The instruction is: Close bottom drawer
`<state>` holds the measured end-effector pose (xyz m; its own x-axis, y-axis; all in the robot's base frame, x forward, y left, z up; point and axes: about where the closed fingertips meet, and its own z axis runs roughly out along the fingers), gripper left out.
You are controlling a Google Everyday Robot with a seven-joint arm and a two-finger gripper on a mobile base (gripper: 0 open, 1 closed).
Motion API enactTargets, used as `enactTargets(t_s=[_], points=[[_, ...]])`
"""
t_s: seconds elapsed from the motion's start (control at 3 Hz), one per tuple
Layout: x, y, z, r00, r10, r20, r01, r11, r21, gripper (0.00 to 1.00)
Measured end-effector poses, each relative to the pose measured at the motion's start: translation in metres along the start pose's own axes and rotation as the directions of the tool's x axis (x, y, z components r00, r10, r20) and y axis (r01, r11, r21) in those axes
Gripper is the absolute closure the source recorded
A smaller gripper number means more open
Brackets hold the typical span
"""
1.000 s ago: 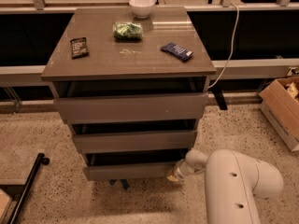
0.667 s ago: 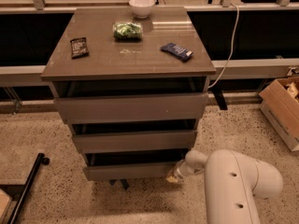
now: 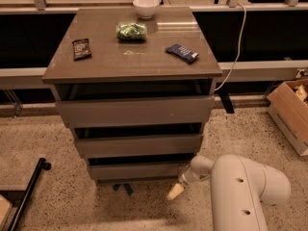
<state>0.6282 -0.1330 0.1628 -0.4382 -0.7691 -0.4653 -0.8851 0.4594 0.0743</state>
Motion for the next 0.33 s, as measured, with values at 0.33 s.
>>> enactTargets(t_s=[0.33], points=[[0.0, 0.0, 0.0, 1.0, 0.0, 0.0, 0.0, 1.0, 0.0, 0.0]])
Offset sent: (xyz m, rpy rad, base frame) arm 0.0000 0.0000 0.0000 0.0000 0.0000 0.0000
